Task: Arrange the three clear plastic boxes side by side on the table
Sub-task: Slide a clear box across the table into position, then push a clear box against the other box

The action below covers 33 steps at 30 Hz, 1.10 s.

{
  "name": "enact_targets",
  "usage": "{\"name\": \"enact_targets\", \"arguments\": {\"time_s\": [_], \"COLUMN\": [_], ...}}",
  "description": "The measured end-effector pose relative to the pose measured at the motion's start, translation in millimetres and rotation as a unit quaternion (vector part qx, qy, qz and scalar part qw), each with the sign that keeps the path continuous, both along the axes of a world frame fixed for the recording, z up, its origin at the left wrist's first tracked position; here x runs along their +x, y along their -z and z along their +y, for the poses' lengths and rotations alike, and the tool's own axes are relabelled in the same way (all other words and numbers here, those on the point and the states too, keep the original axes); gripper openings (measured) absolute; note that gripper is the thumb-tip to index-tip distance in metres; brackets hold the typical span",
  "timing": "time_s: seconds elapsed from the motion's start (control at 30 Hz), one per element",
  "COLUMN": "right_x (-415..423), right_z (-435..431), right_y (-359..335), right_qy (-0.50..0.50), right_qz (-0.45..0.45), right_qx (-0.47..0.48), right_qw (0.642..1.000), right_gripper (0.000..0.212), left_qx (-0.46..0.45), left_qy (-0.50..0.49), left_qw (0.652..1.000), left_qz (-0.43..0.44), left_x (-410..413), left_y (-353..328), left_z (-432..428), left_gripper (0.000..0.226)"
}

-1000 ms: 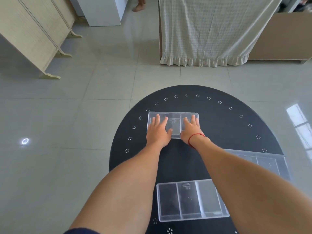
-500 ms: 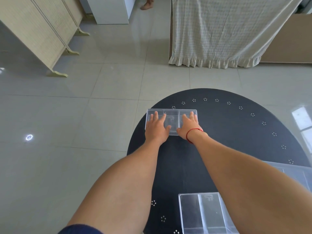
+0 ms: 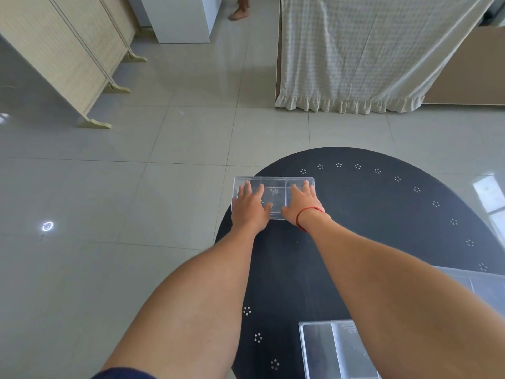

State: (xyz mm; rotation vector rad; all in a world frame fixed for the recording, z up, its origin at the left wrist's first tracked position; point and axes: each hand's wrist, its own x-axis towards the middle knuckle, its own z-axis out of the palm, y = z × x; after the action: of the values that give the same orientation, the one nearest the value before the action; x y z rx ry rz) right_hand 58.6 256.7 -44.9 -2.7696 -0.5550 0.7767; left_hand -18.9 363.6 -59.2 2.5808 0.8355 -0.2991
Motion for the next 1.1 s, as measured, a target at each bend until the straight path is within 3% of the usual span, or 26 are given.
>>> {"name": "enact_targets", "arguments": {"time_s": [0.4, 0.63, 0.83, 1.0, 1.1], "right_x": [1, 11, 7, 1, -5], "right_z": [-70, -197, -322, -393, -417], "right_y": [-29, -43, -32, -17, -7], "right_qy": [0.025, 0.09, 0.169, 0.203, 0.194], "right_qz": [-0.023, -0.029, -0.012, 0.002, 0.026], "right_qx": [0.039, 0.023, -0.009, -0.02, -0.014], "right_qw": [0.999, 0.995, 0.986, 0.979, 0.98], "right_gripper": [0.069, 0.062, 0.065, 0.073, 0.076], "left_qx": [0.003, -0.003, -0.057, -0.101, -0.114], "left_qy": [0.003, 0.055, 0.115, 0.149, 0.159], "left_qw": [1.0, 0.998, 0.992, 0.981, 0.98], "left_qz": [-0.011, -0.028, -0.019, -0.069, -0.033], "left_x": [6, 26, 28, 23, 18], "left_y": [-32, -48, -39, -33, -25], "left_z": [-63, -181, -294, -367, -387], "left_gripper": [0.062, 0.06, 0.059, 0.048, 0.051]}}
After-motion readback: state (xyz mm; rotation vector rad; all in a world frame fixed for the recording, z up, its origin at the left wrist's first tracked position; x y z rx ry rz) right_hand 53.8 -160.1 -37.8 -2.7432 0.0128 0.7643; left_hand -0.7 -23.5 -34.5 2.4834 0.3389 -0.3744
